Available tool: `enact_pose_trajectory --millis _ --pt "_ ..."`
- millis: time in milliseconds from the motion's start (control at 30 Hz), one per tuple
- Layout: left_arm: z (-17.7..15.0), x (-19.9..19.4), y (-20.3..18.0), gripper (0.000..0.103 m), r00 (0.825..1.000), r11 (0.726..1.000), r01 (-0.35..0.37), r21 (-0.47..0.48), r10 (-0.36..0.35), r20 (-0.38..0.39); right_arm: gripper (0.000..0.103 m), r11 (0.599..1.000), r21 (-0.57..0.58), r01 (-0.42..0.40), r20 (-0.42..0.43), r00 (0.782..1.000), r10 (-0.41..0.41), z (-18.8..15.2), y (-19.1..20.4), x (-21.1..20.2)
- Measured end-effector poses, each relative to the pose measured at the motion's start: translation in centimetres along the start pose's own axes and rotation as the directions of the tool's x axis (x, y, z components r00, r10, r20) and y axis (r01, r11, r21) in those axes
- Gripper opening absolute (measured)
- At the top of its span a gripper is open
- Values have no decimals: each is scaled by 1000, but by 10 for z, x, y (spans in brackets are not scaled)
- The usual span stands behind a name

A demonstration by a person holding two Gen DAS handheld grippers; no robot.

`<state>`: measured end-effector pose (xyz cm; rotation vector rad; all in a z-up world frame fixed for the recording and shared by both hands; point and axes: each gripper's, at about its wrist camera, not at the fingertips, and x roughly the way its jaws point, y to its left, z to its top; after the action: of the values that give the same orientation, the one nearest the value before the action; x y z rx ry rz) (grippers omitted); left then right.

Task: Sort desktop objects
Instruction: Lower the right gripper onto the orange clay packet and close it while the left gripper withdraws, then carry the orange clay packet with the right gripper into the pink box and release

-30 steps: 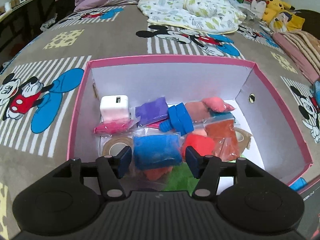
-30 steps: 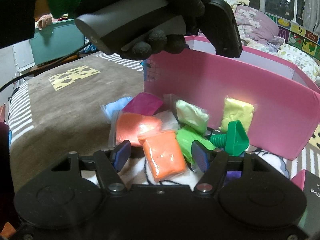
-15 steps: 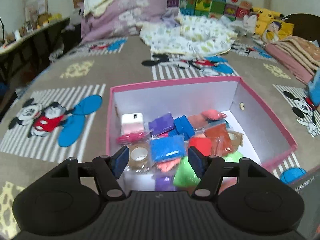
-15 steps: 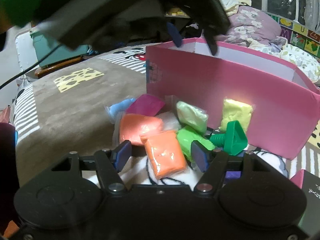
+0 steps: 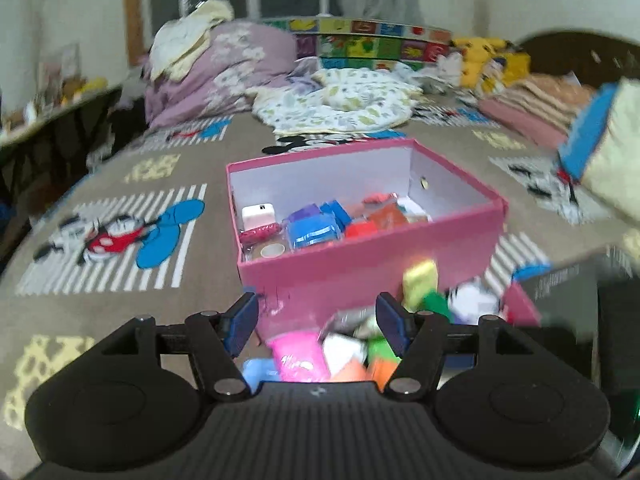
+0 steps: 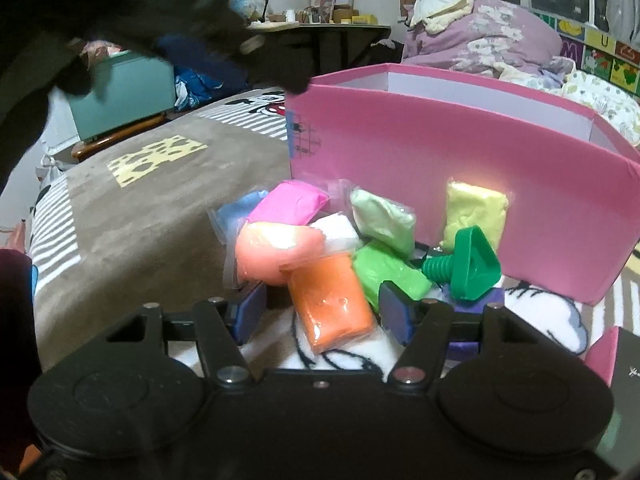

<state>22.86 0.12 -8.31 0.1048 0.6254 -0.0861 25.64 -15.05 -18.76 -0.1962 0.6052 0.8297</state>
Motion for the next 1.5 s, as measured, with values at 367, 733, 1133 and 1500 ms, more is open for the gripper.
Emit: enact_pose_trajectory --millis 367,733,1133,1500 --pt "-47 2 28 64 997 989 72 -132 -70 23 51 998 10 -67 -46 997 67 -4 3 0" --pt "-62 7 49 64 989 967 145 -210 -142 32 43 999 -43 22 -41 999 -23 -3 21 10" --pt "-68 13 30 64 992 982 125 -143 -128 -14 38 987 132 89 -49 995 -83 -3 -1 -28" --pt "-62 2 31 64 992 978 126 -165 -121 38 38 979 120 167 8 986 -169 35 3 -77"
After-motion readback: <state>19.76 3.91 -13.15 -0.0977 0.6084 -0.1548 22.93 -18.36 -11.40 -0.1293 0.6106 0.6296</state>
